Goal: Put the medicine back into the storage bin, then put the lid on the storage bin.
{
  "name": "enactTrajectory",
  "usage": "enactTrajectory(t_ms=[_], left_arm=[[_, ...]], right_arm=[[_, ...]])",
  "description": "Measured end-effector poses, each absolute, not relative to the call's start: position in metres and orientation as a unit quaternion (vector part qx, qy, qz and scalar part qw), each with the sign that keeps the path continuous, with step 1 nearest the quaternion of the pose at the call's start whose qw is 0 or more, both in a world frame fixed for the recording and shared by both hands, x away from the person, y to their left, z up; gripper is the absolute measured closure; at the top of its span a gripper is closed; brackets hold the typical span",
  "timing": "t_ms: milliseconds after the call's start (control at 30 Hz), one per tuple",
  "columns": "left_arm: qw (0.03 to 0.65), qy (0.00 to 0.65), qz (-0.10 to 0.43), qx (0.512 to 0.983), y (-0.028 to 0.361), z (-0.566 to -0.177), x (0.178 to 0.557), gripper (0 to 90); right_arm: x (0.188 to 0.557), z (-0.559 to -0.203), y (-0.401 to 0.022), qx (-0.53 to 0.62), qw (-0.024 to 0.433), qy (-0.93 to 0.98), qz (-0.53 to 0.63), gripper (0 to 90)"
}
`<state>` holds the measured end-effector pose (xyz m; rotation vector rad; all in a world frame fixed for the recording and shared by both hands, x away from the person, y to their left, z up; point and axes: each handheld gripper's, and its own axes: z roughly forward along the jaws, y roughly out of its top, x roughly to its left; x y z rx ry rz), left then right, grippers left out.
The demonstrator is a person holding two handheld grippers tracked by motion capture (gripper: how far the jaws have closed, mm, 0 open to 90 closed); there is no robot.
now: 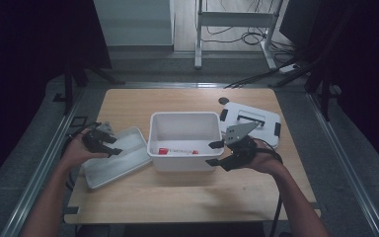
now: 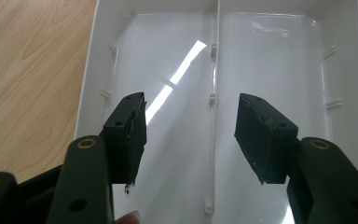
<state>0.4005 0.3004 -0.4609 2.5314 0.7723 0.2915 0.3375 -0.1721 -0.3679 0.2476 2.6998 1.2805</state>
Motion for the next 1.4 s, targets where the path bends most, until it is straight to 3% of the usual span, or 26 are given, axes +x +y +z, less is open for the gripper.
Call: enactTrajectory(t_ms=[467, 967, 1167, 1400], left_arm=[[0.229, 0.288, 0.108, 0.923, 0.304, -0.461, 0.396, 43.3], [0.202, 0.288, 0.090, 0.932, 0.304, -0.462, 0.404, 46.0], [0.185, 0.284, 0.058, 0.939, 0.299, -0.469, 0.409, 51.1], [0.171, 0.281, 0.024, 0.944, 0.293, -0.477, 0.414, 63.2]], right_arm=[[0.301, -0.406, -0.180, 0.076, 0.075, 0.896, 0.432, 40.1], [0.295, -0.430, -0.174, 0.080, 0.057, 0.903, 0.419, 39.4], [0.294, -0.436, -0.171, 0.080, 0.051, 0.902, 0.422, 39.4], [0.292, -0.441, -0.170, 0.080, 0.048, 0.902, 0.422, 39.3]])
